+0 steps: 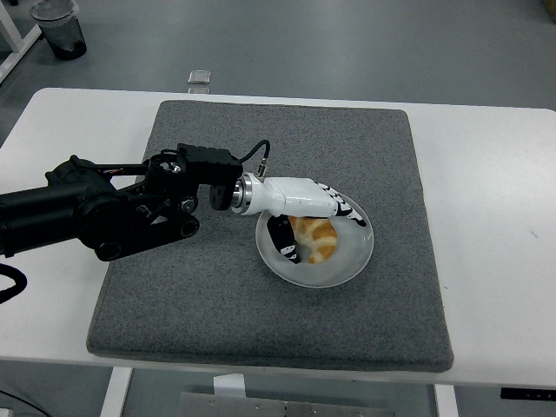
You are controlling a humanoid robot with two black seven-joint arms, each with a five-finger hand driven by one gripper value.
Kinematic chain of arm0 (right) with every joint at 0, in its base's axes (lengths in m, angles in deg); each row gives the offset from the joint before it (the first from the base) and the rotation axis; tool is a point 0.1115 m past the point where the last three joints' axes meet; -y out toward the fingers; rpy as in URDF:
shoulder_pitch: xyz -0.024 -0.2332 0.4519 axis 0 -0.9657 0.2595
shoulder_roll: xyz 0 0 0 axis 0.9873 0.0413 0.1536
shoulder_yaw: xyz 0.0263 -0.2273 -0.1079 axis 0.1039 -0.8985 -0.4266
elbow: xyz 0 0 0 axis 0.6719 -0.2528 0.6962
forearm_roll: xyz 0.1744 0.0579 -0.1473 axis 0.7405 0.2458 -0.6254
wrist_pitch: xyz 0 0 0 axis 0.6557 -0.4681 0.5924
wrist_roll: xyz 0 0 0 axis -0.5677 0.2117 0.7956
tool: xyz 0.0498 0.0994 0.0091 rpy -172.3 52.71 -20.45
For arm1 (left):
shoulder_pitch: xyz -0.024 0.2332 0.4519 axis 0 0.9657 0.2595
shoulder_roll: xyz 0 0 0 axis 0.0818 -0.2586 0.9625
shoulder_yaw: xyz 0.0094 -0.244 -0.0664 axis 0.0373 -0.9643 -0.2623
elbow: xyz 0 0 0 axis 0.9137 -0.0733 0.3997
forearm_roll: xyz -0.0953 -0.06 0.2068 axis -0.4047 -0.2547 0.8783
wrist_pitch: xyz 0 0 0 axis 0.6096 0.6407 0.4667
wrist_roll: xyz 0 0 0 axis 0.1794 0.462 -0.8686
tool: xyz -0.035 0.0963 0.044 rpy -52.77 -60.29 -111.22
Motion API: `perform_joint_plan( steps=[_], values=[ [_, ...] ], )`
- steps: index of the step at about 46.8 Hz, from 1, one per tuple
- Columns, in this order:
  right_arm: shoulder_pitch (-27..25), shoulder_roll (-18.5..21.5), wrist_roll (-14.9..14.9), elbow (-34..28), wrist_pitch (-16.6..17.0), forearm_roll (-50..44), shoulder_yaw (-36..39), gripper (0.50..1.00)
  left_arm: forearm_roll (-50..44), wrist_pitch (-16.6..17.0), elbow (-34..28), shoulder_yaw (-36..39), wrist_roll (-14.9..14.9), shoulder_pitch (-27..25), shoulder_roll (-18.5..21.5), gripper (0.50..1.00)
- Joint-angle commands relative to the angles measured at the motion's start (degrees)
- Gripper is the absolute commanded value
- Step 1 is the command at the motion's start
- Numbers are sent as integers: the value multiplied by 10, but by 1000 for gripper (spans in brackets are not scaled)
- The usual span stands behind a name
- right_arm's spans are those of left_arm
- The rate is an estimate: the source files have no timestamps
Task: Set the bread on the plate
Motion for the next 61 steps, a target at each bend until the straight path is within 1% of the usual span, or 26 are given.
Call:
perform_joint_plan(
  steps=[1,7,12,17,26,32,38,44,53,61],
  values=[
    [0,0,0,0,0,1,-1,930,-23,0,-6,-2,0,-4,2,992],
    [0,0,0,0,0,0,0,930,-46,-2,-17,-24,0,-9,6,992],
    [0,0,0,-1,0,0,-1,932,-87,-7,-25,-45,0,-10,12,994],
    [0,0,0,0,0,0,-1,930,-154,-8,-26,-63,0,-12,15,992],
    [0,0,0,0,0,0,0,930,-303,-7,-18,-101,-3,-16,36,994],
    [0,0,0,0,0,0,0,930,-405,-3,-9,-107,-18,-17,60,992],
    [0,0,0,0,0,0,0,932,-506,0,4,-119,-27,-15,84,994],
    [0,0,0,0,0,0,-1,932,-600,0,20,-119,-27,-13,112,994],
    [0,0,0,0,0,0,-1,932,-679,0,42,-120,-27,1,148,994],
    [0,0,0,0,0,0,0,930,-790,0,76,-119,-28,5,168,994]
  ],
)
